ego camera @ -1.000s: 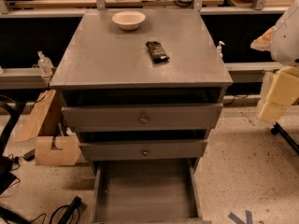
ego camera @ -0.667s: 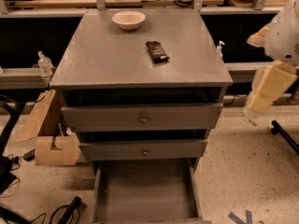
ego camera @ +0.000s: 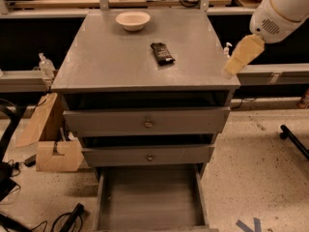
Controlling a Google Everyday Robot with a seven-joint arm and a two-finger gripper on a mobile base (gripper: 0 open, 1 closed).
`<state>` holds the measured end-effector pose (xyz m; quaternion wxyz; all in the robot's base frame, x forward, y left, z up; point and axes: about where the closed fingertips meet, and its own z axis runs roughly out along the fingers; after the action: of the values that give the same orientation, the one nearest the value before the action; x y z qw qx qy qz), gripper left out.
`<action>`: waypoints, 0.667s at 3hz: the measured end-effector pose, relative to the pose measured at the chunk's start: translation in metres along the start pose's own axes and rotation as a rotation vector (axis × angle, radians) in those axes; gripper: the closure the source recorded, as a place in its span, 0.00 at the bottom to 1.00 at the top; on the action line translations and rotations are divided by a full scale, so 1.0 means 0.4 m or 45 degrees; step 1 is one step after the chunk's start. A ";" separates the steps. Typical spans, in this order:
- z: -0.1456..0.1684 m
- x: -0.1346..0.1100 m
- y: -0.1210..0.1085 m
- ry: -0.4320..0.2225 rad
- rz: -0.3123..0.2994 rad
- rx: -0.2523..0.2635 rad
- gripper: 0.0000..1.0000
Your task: Place rxbar chocolate into bottom drawer
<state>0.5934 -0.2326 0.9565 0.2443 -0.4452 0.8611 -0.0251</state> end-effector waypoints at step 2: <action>0.094 -0.092 -0.103 0.106 0.307 0.109 0.00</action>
Offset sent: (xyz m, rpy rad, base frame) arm 0.0938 0.0198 -0.0101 0.0392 0.0440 -0.3997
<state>0.6590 -0.2222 0.9486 0.2283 -0.3262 0.9159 -0.0509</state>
